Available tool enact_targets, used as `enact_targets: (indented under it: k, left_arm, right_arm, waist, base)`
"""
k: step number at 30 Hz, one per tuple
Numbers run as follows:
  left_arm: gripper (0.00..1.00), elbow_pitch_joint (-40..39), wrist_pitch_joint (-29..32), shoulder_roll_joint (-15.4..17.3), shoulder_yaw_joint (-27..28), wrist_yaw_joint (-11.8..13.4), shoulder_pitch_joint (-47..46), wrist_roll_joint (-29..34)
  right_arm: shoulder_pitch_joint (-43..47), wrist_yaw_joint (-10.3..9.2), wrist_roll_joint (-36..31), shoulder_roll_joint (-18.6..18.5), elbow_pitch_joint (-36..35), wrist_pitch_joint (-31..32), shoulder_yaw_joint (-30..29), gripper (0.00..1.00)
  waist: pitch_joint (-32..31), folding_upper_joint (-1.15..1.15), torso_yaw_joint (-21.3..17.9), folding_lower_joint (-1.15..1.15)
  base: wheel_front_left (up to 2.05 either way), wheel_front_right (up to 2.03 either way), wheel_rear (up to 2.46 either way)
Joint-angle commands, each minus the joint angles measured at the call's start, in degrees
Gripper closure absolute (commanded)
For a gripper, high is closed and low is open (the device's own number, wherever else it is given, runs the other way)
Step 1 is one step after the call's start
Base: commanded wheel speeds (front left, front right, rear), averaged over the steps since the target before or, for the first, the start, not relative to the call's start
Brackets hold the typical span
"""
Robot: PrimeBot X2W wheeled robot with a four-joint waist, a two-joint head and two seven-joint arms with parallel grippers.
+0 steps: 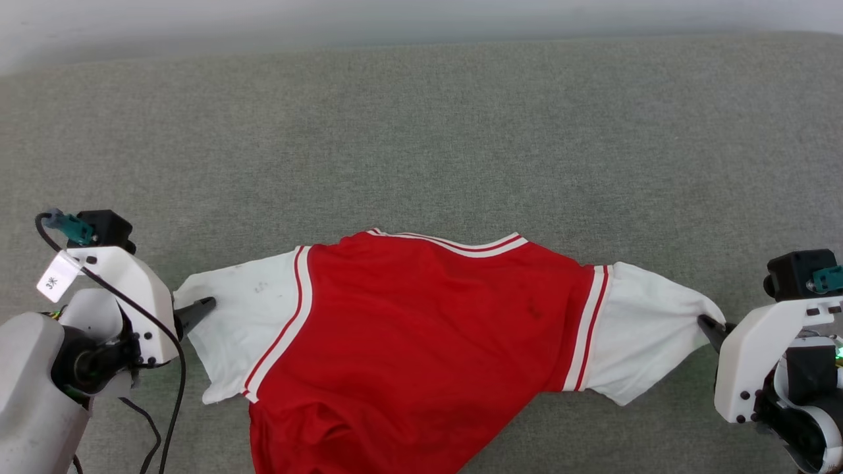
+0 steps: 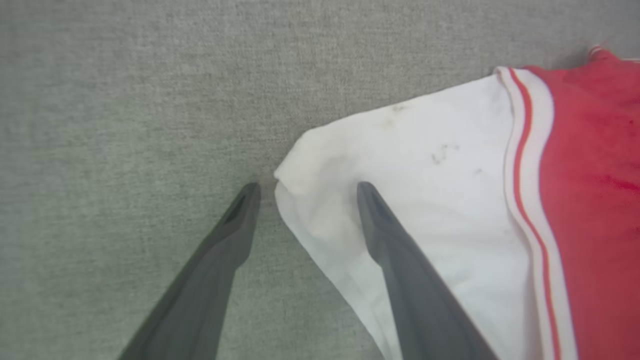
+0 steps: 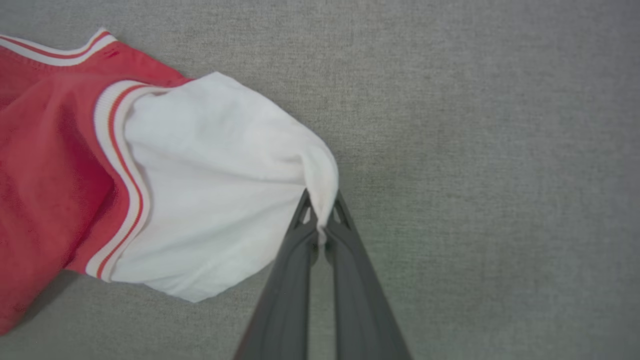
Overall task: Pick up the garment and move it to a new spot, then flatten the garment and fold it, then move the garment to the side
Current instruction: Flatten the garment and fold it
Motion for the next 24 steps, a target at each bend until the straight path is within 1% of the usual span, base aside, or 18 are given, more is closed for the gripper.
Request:
enact_targets:
  k: [1, 5, 6, 7, 8, 9, 11, 14, 16, 19, 21, 24]
  left_arm:
    - [0.0, 1.04, 0.98, -0.15, -0.48, -0.47, -0.75, -0.3]
    - [0.0, 4.92, 4.79, -1.93, -2.35, -1.84, -0.72, -2.14]
    - [0.02, 5.62, 5.55, -2.25, -2.99, -2.07, -0.55, -2.21]
    - [0.55, 6.49, 7.01, -3.05, -3.65, -2.31, -0.07, -3.1]
    - [0.86, 7.08, 8.09, -3.77, -4.12, -2.58, 0.37, -3.69]
    - [1.0, 7.58, 9.14, -4.41, -4.67, -2.7, 0.65, -4.24]
    - [1.0, 8.22, 9.36, -5.32, -4.98, -3.15, 0.63, -4.97]
    - [1.0, 8.83, 7.8, -5.48, -5.0, -3.46, -0.21, -4.53]
    - [1.0, 9.14, 5.57, -5.23, -4.69, -3.5, -1.4, -3.49]
    - [1.0, 9.26, 0.82, -3.91, -4.43, -3.58, -3.93, -0.56]
    - [1.0, 9.27, -2.53, -3.14, -4.24, -2.94, -5.75, 1.95]
    - [1.0, 9.32, -6.86, -2.98, -4.34, -1.61, -8.47, 5.27]
  right_arm:
    - [-1.01, -0.04, -0.2, 0.19, 0.19, -0.45, 0.1, 1.0]
    - [-1.95, -0.04, -0.29, 0.17, 1.29, -1.25, 0.17, 1.0]
    - [-2.07, -0.04, -0.34, 0.18, 1.57, -1.44, 0.15, 1.0]
    - [-2.19, -0.05, -0.42, 0.13, 1.73, -1.6, 0.03, 1.0]
    - [-2.33, -0.04, -0.43, 0.18, 1.91, -1.69, -0.11, 1.0]
    - [-2.39, -0.05, -0.51, 0.17, 2.01, -1.95, -0.27, 1.0]
    - [-2.52, -0.05, -0.51, 0.02, 2.34, -2.06, -0.41, 1.0]
    - [-2.89, -0.04, -0.45, -0.22, 2.37, -2.49, -0.24, 1.0]
    - [-3.44, -0.05, -0.76, -0.73, 2.3, -3.46, -0.28, 1.0]
    - [-4.41, -0.04, -1.67, -1.72, 2.75, -5.64, 0.57, 1.0]
    - [-5.53, -0.05, -2.28, -2.53, 3.57, -6.69, 1.06, 1.0]
    - [-8.19, -0.05, -3.45, -3.76, 5.55, -8.63, 1.46, 1.0]
  waist:
    - [1.4, 0.0, -0.87, 0.0]
    - [2.2, 0.0, -1.3, 0.0]
    - [2.25, 0.0, -1.35, 0.0]
    - [2.29, 0.0, -1.33, 0.0]
    - [2.3, 0.0, -1.31, 0.0]
    - [2.28, 0.0, -1.3, 0.0]
    - [2.21, 0.0, -1.17, 0.0]
    - [1.68, 0.0, -0.86, 0.0]
    - [1.04, 0.0, -0.56, 0.0]
    - [-0.32, 0.0, -0.08, 0.0]
    - [-1.45, 0.0, 0.29, 0.0]
    - [-3.26, 0.0, 0.99, 0.0]
  base:
    - [0.0, 0.0, 0.0]
    - [0.0, 0.0, 0.0]
    - [0.0, 0.0, 0.0]
    - [0.0, 0.0, 0.0]
    - [0.0, 0.0, 0.0]
    - [0.0, 0.0, 0.0]
    - [0.0, 0.0, 0.0]
    - [0.0, 0.0, 0.0]
    - [0.0, 0.0, 0.0]
    - [0.0, 0.0, 0.0]
    - [0.0, 0.0, 0.0]
    - [0.0, 0.0, 0.0]
